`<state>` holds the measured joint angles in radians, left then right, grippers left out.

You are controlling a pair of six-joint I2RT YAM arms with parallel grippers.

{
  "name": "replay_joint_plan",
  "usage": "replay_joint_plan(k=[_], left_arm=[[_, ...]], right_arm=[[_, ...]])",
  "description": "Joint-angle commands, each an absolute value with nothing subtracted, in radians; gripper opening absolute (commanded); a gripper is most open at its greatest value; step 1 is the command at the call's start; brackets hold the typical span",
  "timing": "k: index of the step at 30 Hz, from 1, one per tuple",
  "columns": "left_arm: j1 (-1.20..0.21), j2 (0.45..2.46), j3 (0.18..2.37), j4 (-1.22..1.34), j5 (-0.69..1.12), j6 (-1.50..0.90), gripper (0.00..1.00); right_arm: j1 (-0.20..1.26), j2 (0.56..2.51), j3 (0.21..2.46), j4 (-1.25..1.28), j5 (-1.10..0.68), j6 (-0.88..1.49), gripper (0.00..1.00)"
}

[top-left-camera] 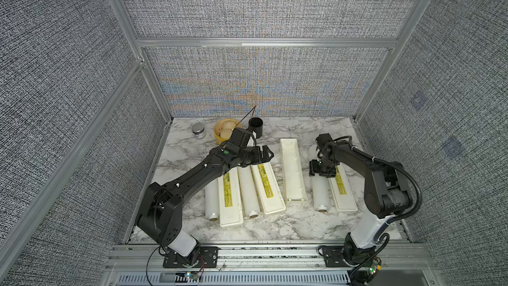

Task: Put plastic wrap rolls into dispensers
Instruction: Pick up the plastic wrap from the center of the board, then place the plastic wrap into the plastic wrap cutting box.

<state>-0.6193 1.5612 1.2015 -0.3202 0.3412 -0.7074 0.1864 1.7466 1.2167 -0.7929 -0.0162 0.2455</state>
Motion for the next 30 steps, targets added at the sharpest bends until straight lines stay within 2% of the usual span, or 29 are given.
replay_joint_plan(k=[1, 10, 19, 30], left_arm=[[-0.617, 1.551, 1.204, -0.345, 0.331, -0.678, 0.98], [-0.597, 1.520, 1.172, -0.366, 0.330, -0.651, 0.98], [-0.570, 1.461, 1.120, -0.374, 0.328, -0.639, 0.98], [-0.534, 1.402, 1.057, -0.369, 0.331, -0.649, 0.98]], right_arm=[[0.197, 1.685, 1.254, -0.822, -0.008, 0.262, 0.62], [0.275, 1.612, 1.442, -0.961, -0.021, 0.283, 0.59], [0.407, 1.776, 1.630, -0.961, -0.021, 0.362, 0.59], [0.465, 1.878, 1.593, -0.874, -0.009, 0.416, 0.59]])
